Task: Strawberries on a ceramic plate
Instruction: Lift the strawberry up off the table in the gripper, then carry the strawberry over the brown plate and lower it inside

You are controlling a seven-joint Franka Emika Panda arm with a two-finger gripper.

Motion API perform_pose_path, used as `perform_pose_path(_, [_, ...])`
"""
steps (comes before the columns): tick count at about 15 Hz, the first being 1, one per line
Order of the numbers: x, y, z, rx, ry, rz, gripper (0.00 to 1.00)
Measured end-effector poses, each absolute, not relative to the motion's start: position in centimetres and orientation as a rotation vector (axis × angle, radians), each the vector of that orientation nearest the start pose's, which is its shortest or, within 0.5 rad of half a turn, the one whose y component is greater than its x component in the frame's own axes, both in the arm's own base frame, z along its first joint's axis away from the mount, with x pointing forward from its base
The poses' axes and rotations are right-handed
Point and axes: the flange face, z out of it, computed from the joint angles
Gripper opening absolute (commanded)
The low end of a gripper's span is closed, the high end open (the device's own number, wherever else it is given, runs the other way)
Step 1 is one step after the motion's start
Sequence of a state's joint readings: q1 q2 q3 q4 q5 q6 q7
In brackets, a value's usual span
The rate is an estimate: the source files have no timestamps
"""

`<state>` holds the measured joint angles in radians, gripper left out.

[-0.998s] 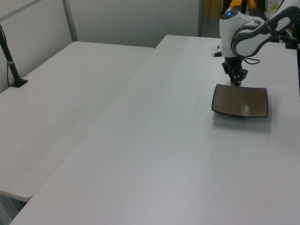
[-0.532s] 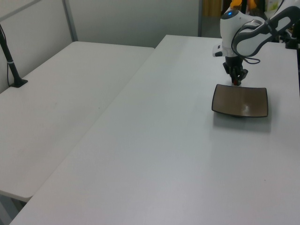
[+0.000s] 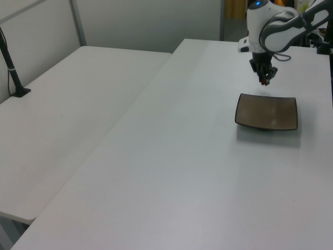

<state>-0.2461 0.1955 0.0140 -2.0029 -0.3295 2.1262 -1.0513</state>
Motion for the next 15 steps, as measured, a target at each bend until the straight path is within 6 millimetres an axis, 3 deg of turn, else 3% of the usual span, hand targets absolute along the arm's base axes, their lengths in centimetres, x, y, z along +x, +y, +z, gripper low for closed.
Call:
perform_pose_path(5, [55.3, -14.0, 41.6, -2.891, -1.448, 0.325, 0.05])
perform_pose_path(10, [53.6, -11.6, 47.5, -2.88, -1.247, 0.238, 0.06])
perform_pose_path(12, [53.2, -9.7, 48.5, -2.916, -1.135, 0.239, 0.06])
perform_pose_path(15, [53.4, -5.1, 49.1, -3.009, -0.923, 0.245, 0.06])
